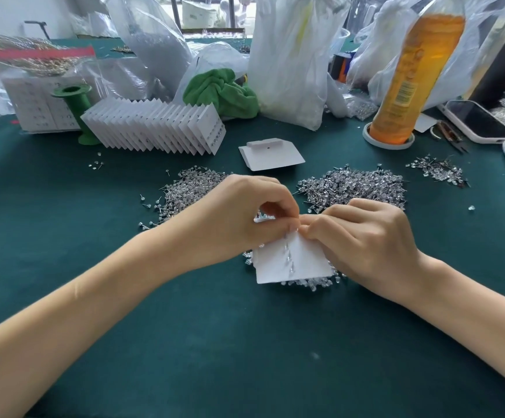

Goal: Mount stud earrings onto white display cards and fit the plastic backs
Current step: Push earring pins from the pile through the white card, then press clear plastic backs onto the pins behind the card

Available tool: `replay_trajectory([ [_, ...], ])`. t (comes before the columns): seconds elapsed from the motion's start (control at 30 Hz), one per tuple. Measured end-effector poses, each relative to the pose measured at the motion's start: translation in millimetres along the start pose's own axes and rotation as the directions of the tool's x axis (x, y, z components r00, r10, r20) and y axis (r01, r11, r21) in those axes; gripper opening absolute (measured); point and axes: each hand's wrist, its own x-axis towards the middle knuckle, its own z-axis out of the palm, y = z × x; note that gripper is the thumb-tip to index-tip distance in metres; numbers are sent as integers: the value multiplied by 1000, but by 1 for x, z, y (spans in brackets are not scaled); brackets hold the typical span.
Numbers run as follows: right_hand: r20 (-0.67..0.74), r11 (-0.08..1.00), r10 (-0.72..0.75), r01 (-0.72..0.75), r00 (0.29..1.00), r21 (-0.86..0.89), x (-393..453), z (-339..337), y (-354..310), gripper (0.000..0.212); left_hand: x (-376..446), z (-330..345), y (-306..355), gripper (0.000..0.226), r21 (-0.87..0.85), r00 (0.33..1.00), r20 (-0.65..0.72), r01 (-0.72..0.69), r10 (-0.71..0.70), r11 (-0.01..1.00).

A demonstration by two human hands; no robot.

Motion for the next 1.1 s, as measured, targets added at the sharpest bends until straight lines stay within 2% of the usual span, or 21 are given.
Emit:
replay_trajectory([
  [0.1,6,983,148,-147,989,114,2,0,0,16,2,0,-5,16,-208,960,-241,95,-145,974],
  [0.17,62,919,323,-328,944,219,4,-1,-2,20,2,-2,-10,24,-379,917,-278,170,-287,909],
  [0.2,120,838,452,-467,884,281,5,-2,-2,25,1,-2,-13,25,-437,918,-240,189,-317,879],
  [0.27,255,611,651,-693,715,382,9,-4,-2,24,-1,1,-16,25,-496,936,-159,199,-313,845],
  [0.33,353,440,702,-767,618,467,14,-3,0,17,-2,5,-18,19,-527,941,-162,171,-296,832],
  [0.4,445,263,693,-774,567,577,18,-6,-1,14,-2,6,-20,14,-484,934,-219,149,-284,862],
  [0.47,495,107,689,-750,529,653,19,-9,1,22,-2,6,-22,18,-438,914,-271,164,-303,884],
  [0.57,542,-40,719,-753,435,657,19,-12,6,17,-4,7,-21,18,-388,885,-320,203,-338,899],
  [0.6,560,-92,730,-756,391,648,18,-12,8,12,-5,8,-19,22,-310,888,-337,210,-314,927],
  [0.7,604,-203,728,-740,324,641,18,-9,10,10,-7,11,-14,66,59,943,-317,128,-103,990],
  [0.73,615,-227,718,-727,325,648,19,-9,9,10,-8,13,-14,74,142,955,-291,93,-49,986],
  [0.8,639,-261,687,-704,345,660,19,-8,7,16,-8,15,-12,78,189,959,-284,80,-24,979],
  [0.87,663,-275,657,-705,358,654,20,-9,6,27,-8,15,-12,74,156,947,-319,84,-30,984],
  [0.93,636,-182,673,-749,378,638,20,-10,10,29,-8,13,-14,72,123,935,-351,95,-46,988],
  [1.03,446,187,757,-813,477,551,14,-11,24,13,-8,9,-21,71,107,922,-370,168,-118,980],
  [1.1,369,484,729,-816,576,317,7,-9,33,8,-8,8,-26,72,107,910,-379,225,-170,968],
])
